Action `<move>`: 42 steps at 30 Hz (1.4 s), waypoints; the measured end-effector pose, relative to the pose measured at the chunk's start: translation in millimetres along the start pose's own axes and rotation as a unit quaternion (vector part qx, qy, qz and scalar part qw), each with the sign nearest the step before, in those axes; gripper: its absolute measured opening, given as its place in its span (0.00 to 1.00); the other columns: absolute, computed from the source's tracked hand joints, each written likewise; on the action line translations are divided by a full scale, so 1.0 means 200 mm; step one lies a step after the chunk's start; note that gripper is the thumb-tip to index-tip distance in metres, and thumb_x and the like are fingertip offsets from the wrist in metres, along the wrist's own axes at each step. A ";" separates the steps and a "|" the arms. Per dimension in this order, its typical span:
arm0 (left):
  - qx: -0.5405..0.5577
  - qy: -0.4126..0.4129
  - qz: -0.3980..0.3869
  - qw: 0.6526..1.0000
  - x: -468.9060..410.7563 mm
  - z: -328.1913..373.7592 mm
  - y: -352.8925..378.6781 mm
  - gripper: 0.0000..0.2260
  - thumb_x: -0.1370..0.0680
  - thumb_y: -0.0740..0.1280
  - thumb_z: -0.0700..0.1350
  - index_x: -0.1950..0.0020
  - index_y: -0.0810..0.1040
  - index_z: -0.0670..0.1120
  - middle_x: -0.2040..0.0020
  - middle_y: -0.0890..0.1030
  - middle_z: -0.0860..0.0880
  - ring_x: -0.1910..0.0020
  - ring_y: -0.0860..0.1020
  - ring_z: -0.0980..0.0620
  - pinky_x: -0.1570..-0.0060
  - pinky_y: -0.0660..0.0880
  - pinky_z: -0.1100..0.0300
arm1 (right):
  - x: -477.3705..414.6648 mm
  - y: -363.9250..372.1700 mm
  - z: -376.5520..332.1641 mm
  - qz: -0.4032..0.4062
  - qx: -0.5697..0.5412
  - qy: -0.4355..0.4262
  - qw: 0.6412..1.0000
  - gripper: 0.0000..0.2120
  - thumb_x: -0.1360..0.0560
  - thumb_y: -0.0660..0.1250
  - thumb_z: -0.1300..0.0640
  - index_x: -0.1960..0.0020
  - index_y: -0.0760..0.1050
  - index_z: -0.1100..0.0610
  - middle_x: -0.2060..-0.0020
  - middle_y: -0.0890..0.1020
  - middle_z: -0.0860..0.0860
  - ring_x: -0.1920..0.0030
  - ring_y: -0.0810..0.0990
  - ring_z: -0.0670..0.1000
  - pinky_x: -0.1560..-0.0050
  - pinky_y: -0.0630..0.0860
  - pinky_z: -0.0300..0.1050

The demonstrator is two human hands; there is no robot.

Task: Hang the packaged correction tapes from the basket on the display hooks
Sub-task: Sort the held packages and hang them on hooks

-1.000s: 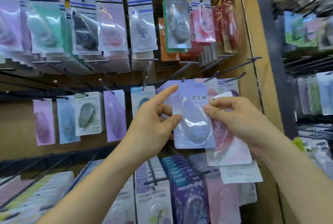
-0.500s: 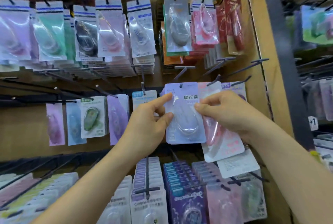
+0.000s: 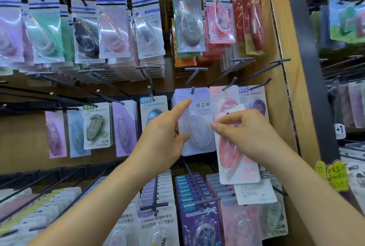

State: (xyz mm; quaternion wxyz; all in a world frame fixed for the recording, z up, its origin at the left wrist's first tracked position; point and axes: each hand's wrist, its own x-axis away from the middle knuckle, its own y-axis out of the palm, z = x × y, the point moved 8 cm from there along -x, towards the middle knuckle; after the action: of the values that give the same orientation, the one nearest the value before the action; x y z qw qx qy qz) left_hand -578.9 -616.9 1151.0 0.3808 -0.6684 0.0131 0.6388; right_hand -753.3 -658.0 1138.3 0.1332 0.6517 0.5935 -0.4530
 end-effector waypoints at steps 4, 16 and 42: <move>-0.006 0.015 -0.013 1.000 0.00 -0.01 0.01 0.36 0.24 0.71 0.42 0.22 0.56 0.61 0.58 0.72 0.54 0.59 0.74 0.55 0.54 0.76 0.55 | -0.02 0.03 0.02 -0.018 0.025 0.002 1.000 0.09 0.23 0.70 0.49 0.47 0.85 0.51 0.54 0.81 0.41 0.52 0.77 0.39 0.52 0.69 0.35; 0.006 -0.016 -0.006 1.000 0.00 -0.02 0.00 0.37 0.26 0.74 0.39 0.23 0.61 0.60 0.61 0.75 0.50 0.64 0.78 0.52 0.56 0.78 0.55 | 0.05 -0.03 0.14 0.017 -0.244 0.051 0.968 0.06 0.25 0.72 0.49 0.49 0.83 0.48 0.53 0.86 0.46 0.57 0.85 0.45 0.64 0.78 0.36; 0.397 -0.081 0.064 0.912 0.19 0.33 0.02 0.20 0.27 0.73 0.43 0.39 0.70 0.54 0.57 0.87 0.49 0.59 0.86 0.51 0.62 0.82 0.59 | 0.30 -0.10 -0.01 0.101 -0.370 -0.086 0.920 0.20 0.20 0.63 0.66 0.44 0.78 0.41 0.41 0.82 0.50 0.42 0.82 0.55 0.44 0.81 0.59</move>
State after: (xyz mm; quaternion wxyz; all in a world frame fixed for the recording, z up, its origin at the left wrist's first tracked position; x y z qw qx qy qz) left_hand -630.1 -567.1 1123.6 0.5728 -0.4061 0.2769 0.6560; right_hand -778.2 -612.5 1101.6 0.4604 0.5709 0.6361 -0.2398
